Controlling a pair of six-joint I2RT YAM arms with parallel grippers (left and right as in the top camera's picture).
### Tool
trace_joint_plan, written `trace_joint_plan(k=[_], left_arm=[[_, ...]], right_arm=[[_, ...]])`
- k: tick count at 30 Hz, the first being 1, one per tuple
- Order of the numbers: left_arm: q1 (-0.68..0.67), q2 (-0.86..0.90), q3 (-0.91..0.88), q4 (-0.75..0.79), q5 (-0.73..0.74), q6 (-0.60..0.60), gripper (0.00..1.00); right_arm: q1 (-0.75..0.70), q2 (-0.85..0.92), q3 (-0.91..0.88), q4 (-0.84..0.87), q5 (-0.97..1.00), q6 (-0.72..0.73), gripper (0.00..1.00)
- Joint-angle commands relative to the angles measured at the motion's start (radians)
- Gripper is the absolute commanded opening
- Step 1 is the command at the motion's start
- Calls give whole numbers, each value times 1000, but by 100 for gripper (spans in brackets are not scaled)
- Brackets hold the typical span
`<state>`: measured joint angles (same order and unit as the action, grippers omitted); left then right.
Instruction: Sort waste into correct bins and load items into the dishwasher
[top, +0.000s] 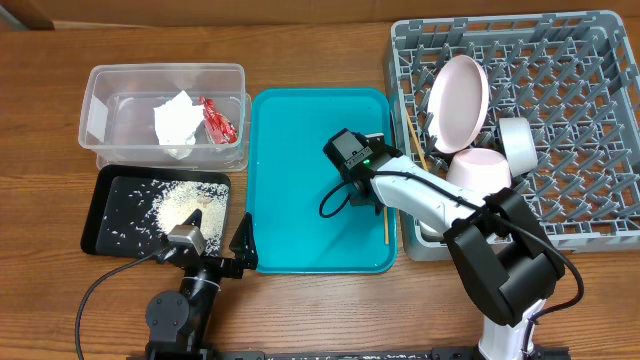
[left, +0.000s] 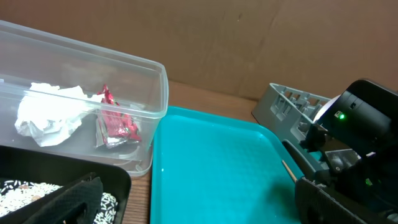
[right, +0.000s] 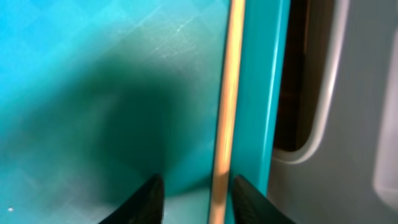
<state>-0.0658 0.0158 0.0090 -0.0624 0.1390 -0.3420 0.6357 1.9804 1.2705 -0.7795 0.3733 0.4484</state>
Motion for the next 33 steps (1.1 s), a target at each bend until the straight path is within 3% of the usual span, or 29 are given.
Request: trace_joint_plan(k=[1,4,9,12,20,25,33], left_arm=[[-9,-10,-4,-1,8,-10,100],[-9,-10,-4,-1,8,-10,100],[-9,-10,-4,-1,8,-10,100],[-9,-10,-4,-1,8,-10,100],[-9,-10,-4,-1,8,-10,100],[-9,-10,-4,-1,8,-10,100],[-9,-10,-4,-1,8,-10,100]], right_arm=[[-5,42,-9,-14,-54,-63,31],[1,41,-7,-18,-142,-183,19],[5,35,14,-63,-190,-188,15],[6,24,47,-89,-223,-188,5],[5,-138,156,-135,-224,-211,4],[-31,-269,234,-145,-82,-219,4],[-212,-283,233,3,17,-435,4]])
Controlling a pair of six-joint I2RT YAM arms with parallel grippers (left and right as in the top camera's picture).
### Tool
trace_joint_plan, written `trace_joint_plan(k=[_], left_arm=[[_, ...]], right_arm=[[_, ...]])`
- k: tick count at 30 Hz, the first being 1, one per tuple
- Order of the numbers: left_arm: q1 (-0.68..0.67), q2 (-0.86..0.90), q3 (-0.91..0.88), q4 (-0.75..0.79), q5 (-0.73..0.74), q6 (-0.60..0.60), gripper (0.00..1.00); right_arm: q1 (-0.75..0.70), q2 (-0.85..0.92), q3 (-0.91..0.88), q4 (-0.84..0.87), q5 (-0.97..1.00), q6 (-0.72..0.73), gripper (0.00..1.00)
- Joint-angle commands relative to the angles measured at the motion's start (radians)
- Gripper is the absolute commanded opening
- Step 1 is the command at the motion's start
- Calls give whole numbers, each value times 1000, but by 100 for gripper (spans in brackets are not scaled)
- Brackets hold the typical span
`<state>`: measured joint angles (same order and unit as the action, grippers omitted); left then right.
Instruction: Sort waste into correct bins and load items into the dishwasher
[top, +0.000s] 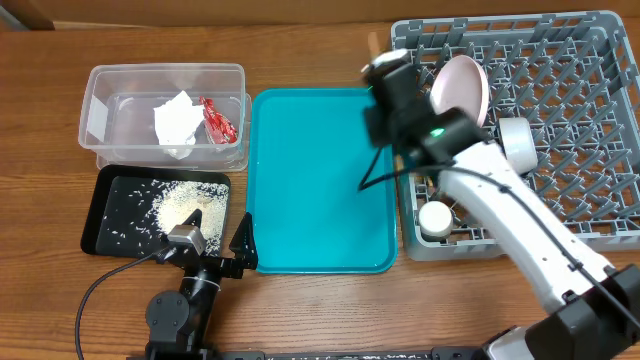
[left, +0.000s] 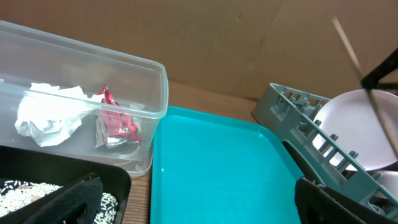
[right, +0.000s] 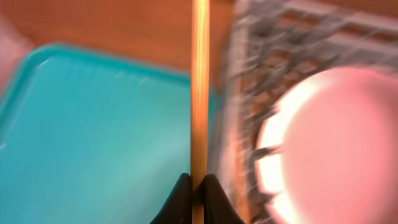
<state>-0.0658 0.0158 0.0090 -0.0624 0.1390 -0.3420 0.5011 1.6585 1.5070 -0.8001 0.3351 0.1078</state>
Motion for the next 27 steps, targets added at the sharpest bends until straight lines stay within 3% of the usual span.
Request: trace_joint_plan(k=[1,6,8,9,14,20,22,27], left_arm=[[-9,-10,-4,-1,8,-10,100],[-9,-10,-4,-1,8,-10,100],[-9,-10,-4,-1,8,-10,100],[-9,-10,-4,-1,8,-10,100],[-9,-10,-4,-1,8,-10,100],[-9,-10,-4,-1,8,-10,100],[-9,-10,-4,-1,8,-10,100],[-9,-10,-4,-1,8,-10,100]], right_arm=[[-98,50,-3,31,45,-94,4],[-160,108,-3,8,-91,-93,6],[-163,119,-3,-10,-90,-86,43],[-163,119,-3,-18,-90,-85,50],[-137,40,54,-112,-107,-1,60],[-58,-173,144,-232,-246,1,76],[-22,-248,145,-243,-272,1,100],[82,-424,145,-235,-414,1,100]])
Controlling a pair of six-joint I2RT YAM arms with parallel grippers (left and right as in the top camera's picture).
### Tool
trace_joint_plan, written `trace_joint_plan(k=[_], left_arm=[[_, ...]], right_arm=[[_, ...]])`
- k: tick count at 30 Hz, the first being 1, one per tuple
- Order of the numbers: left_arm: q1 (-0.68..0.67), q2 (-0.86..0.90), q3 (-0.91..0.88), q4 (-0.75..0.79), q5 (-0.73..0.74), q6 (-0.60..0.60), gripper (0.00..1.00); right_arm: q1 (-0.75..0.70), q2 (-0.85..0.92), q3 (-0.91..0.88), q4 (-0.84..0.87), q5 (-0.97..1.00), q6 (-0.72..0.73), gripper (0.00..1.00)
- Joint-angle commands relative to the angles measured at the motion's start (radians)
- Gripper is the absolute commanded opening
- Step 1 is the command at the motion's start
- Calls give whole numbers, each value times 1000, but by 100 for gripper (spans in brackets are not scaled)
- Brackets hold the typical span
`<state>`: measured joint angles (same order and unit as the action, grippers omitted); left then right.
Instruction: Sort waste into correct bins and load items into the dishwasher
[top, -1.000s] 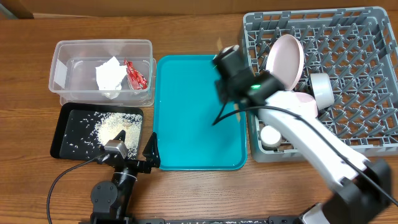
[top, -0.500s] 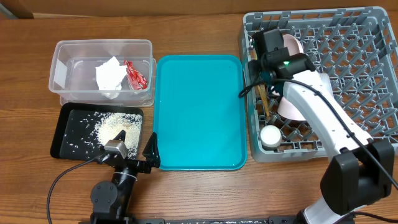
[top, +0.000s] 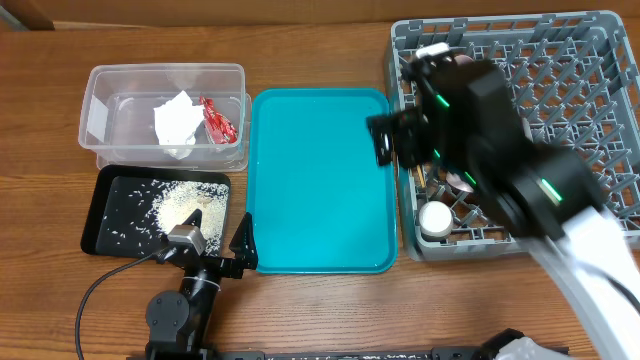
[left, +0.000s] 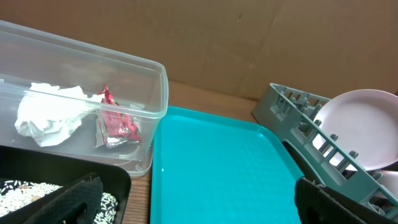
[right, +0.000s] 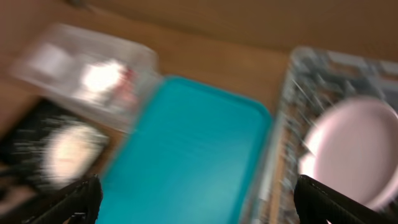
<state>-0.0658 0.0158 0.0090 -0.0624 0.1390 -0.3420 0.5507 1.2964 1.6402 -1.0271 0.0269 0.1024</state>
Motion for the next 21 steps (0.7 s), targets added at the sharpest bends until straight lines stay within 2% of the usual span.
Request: trace_joint_plan(k=[1,3,8,13,17,21], left_arm=[[-9,-10,-4,-1,8,-10,100],[-9,-10,-4,-1,8,-10,100],[-9,-10,-4,-1,8,-10,100],[-9,-10,-4,-1,8,-10,100],[-9,-10,-4,-1,8,-10,100],[-9,-10,-4,-1,8,-10,100]], right_arm=[[48,-85,11,-18,-135,6,100],[73,-134,11,-42,-154,-3,100],[58,-232,11,-166,-69,-4,100],[41,-365,11,-217,14,-1,100],[13,-441,-7,-197,117,-2,100],[-95,-528,-94,-113,130,-24,100]])
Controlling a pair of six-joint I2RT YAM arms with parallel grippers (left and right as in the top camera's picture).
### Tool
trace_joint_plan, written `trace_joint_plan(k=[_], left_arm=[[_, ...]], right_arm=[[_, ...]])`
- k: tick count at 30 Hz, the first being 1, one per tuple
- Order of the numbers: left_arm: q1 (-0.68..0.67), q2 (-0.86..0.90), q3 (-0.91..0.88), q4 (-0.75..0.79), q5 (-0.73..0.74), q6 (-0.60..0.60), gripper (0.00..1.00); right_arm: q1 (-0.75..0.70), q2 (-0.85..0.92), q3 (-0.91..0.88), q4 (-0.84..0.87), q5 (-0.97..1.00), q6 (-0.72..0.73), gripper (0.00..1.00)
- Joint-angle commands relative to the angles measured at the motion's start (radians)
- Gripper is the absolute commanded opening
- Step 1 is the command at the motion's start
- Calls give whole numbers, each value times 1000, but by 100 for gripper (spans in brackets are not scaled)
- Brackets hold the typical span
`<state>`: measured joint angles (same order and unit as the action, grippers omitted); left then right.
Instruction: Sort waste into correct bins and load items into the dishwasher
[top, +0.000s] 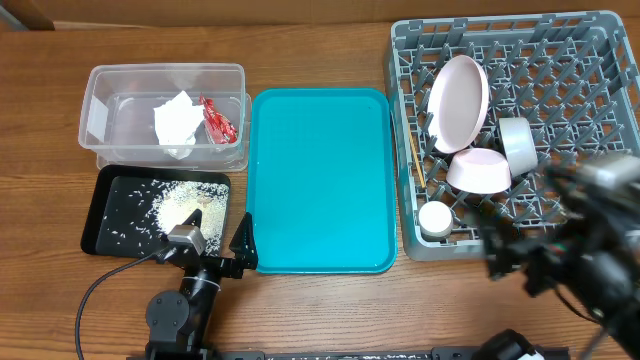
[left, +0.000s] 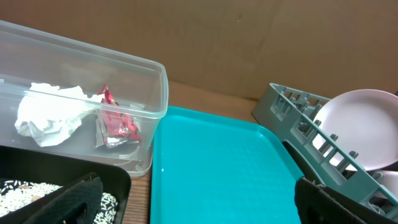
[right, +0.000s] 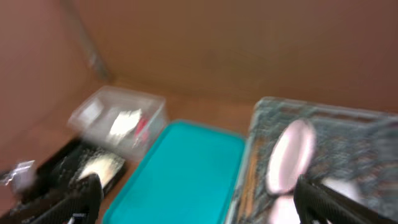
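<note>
The teal tray (top: 320, 180) lies bare mid-table. In the grey dish rack (top: 600, 60) at the right stand a pink plate (top: 458, 100), a pink bowl (top: 480, 172), a white cup (top: 517, 145) and a small white cup (top: 435, 218). A wooden chopstick (top: 415, 155) lies along the rack's left edge. My right gripper (right: 199, 205) is open and empty. It is blurred at the rack's front right (top: 515, 268). My left gripper (left: 199, 205) stands open and empty by the tray's front left corner (top: 215, 248).
A clear bin (top: 165, 115) at the back left holds a crumpled tissue (top: 177, 122) and a red wrapper (top: 218, 120). A black tray (top: 110, 200) with scattered rice sits in front of it. A cable runs from the left arm across the wooden table (top: 300, 310).
My right arm was over the rack's left part and the tray's right edge. Now it is back at the rack's front right, still open. The left arm has not moved.
My right gripper stood open around a chopstick at the tray's right edge. Then it was shut on that chopstick, held up near the rack's back left corner. Later it was open and empty over the rack. Now the tray is bare and the arm is drawn back.
</note>
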<state>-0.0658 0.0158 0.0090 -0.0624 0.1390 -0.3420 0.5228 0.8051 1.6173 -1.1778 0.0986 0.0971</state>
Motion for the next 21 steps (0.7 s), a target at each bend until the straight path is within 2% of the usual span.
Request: trace_joint_plan(k=[1,5,9,21], left_arm=[[-9,-10,-4,-1,8,-10,100],[-9,-10,-4,-1,8,-10,100],[-9,-10,-4,-1,8,-10,100],[-9,-10,-4,-1,8,-10,100]], right_arm=[[-101,-63,-113,74,54,-19,100],[-215,-174,-324,230,3,-18,100],[-319,-322,-626,401,-102,-15,100],[-373,-619,-1168,734,-113,-15,100]])
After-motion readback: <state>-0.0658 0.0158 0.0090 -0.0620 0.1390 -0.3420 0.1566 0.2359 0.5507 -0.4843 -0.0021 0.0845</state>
